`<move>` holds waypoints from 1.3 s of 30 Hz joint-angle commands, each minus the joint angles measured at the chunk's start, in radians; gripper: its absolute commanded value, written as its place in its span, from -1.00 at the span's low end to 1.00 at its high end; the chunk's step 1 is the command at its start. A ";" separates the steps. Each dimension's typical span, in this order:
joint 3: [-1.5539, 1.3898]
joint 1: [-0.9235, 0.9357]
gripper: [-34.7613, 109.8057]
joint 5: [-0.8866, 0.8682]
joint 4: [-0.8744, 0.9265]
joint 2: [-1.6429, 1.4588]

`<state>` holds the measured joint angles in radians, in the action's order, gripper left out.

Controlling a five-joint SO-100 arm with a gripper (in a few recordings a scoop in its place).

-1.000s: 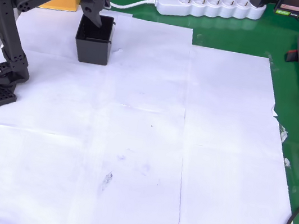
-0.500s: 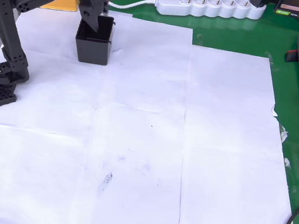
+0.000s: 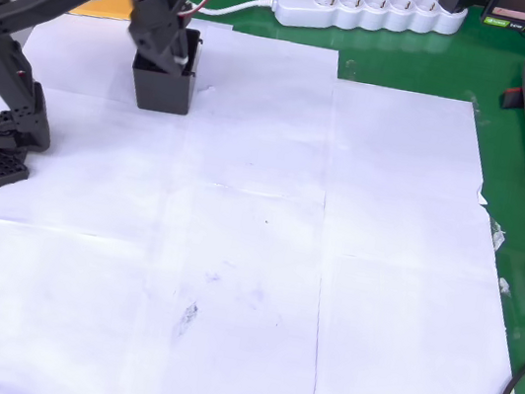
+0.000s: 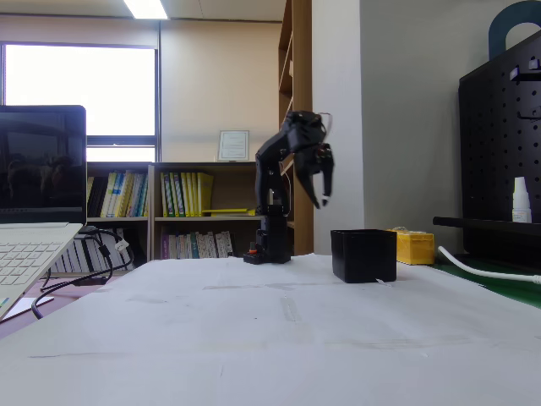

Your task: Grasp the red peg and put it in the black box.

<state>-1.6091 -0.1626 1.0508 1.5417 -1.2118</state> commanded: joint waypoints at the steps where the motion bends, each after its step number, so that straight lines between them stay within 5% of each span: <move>1: 0.078 0.072 -0.52 0.084 0.014 0.158; 21: 1.368 0.199 -0.52 0.296 -0.494 0.948; 29: 1.667 0.186 -0.52 0.362 -0.537 1.192; 39: 1.669 0.140 -0.52 0.362 -0.322 1.322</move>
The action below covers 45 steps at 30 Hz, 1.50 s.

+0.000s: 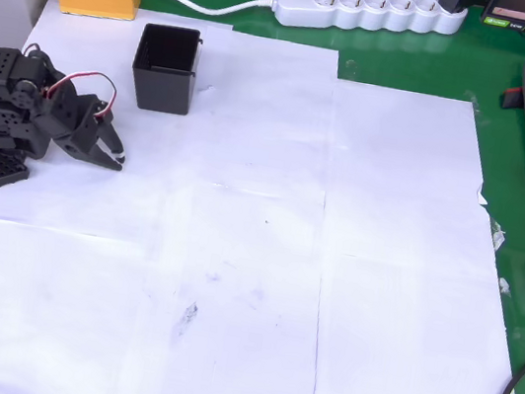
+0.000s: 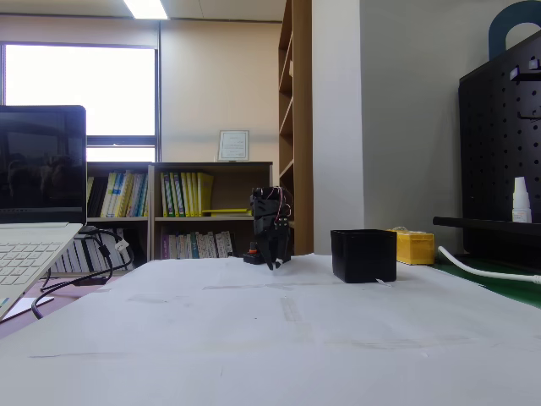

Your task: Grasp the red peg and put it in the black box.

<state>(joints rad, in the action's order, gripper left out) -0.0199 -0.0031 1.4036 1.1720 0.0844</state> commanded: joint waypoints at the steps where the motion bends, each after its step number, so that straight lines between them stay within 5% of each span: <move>1: 0.080 -0.023 -0.52 0.009 0.072 0.031; 8: 0.080 -0.003 -0.52 0.041 0.202 0.063; 45: 0.080 -0.023 -0.52 0.114 0.249 0.143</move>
